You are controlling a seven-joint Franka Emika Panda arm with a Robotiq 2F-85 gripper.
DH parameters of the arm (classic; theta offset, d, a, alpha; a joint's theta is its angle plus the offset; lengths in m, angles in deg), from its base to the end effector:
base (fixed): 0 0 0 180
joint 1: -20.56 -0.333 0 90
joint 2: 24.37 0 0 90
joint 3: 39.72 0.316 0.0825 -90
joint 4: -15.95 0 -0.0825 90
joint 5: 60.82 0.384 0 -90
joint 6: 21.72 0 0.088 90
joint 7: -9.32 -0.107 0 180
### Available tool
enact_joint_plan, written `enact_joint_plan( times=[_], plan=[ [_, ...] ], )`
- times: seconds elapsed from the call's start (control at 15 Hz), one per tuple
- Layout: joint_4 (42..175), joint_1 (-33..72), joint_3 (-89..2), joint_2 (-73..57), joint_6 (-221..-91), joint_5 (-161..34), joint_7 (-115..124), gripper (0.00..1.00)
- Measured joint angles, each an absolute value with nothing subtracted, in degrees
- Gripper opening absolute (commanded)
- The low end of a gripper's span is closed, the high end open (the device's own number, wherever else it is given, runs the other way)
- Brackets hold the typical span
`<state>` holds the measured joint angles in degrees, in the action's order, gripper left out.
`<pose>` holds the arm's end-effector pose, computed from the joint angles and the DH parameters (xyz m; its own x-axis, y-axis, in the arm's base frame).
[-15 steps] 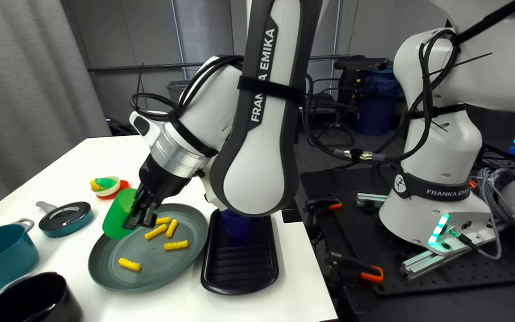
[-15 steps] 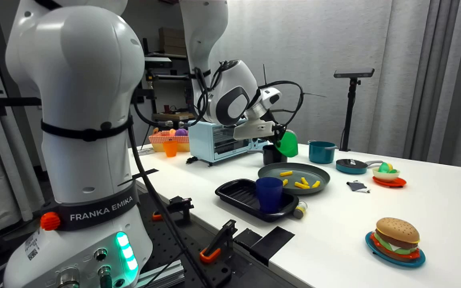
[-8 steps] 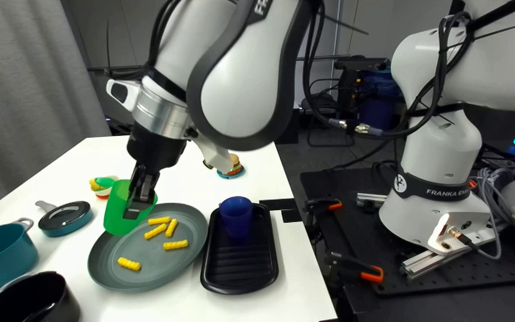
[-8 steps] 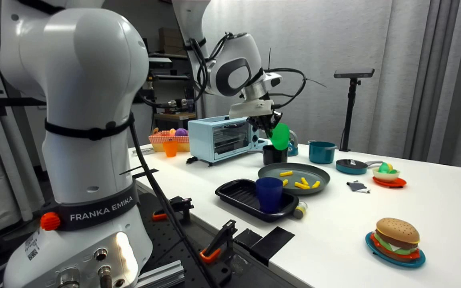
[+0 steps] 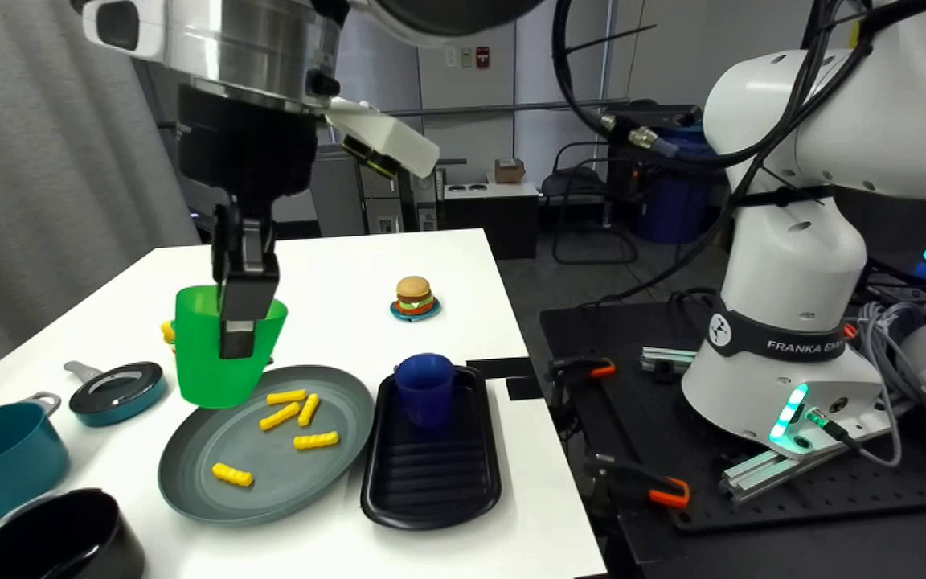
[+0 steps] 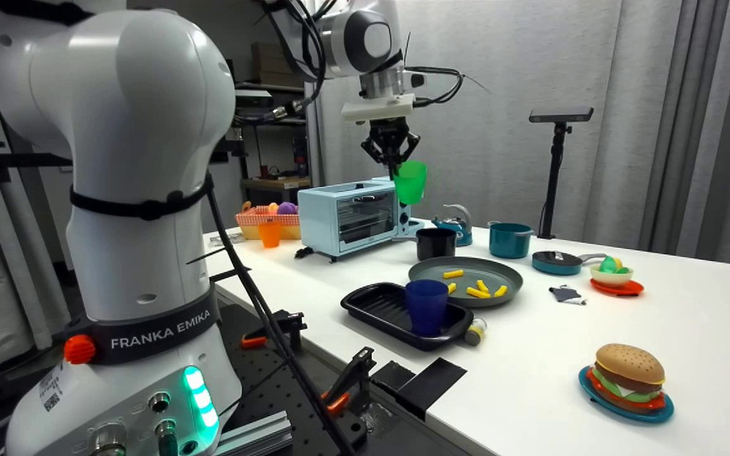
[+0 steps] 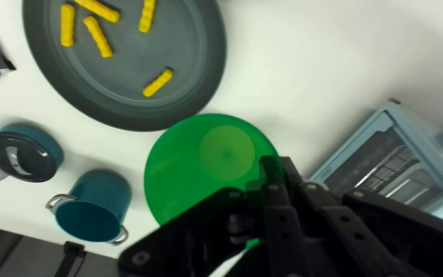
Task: Pick up the green cup from the table and pour its contents in the grey plate.
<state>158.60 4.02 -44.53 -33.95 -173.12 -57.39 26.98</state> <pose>0.4731 0.0965 0.3821 0.8459 0.4304 0.3148 0.4413 -0.8965 0.0398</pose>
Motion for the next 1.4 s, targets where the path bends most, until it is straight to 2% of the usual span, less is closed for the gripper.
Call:
enact_joint_plan(
  times=[0.33, 1.4],
  plan=[
    [155.32, 4.34, -39.50, -34.65, -162.19, -54.64, 27.13, 0.01],
    [153.10, 8.88, -34.58, -18.07, -165.55, -54.65, 27.99, 0.01]
  ],
)
